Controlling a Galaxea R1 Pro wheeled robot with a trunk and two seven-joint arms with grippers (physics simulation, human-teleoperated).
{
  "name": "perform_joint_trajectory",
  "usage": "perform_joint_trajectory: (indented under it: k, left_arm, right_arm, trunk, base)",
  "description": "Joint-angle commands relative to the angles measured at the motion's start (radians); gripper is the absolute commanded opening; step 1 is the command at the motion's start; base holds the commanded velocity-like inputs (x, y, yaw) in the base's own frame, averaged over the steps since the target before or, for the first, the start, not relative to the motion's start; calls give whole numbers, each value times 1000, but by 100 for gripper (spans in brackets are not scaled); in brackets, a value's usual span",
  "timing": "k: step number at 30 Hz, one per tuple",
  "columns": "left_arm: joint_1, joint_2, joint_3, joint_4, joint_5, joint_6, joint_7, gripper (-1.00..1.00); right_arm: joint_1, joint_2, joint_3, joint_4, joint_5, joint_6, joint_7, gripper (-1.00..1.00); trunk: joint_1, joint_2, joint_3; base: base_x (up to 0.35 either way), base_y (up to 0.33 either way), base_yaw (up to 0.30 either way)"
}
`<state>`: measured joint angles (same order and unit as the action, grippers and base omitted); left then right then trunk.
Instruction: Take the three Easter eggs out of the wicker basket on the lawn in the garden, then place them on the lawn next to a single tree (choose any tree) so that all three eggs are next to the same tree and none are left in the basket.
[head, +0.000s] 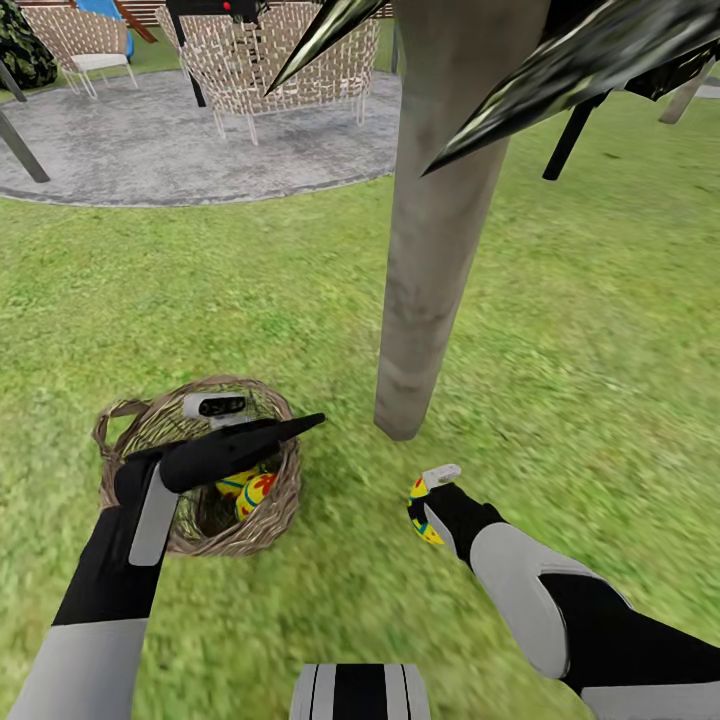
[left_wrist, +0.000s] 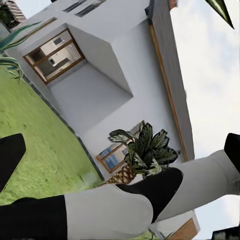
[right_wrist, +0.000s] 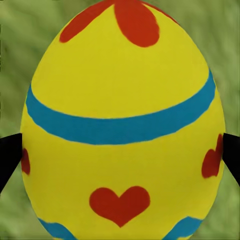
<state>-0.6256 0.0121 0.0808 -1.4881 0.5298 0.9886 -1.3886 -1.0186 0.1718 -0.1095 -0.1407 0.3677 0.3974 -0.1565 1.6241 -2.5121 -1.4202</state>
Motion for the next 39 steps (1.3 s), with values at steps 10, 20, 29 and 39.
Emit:
perform_joint_trajectory:
  k: [10, 20, 29, 39]
  left_arm:
    - [0, 17, 11, 0, 2, 13, -35, 100]
    - [-5, 34, 13, 0, 7, 18, -64, 100]
    - [-5, 39, 13, 0, 7, 18, -69, 100]
    - [-5, 39, 13, 0, 9, 18, -70, 100]
  right_arm:
    - [-1, 0, 7, -39, 23, -7, 3, -100]
    - [-7, -7, -27, 2, -4, -94, 20, -100]
    - [-8, -8, -48, -2, -43, -94, 22, -100]
    - [-8, -8, -9, -2, 7, -92, 22, -100]
  trunk:
    - [1, -1, -8]
    - [2, -1, -20]
    - [2, -1, -20]
    - [3, -2, -28]
  base:
    - [0, 0, 0]
    - [0, 0, 0]
    - [0, 0, 0]
    - [0, 0, 0]
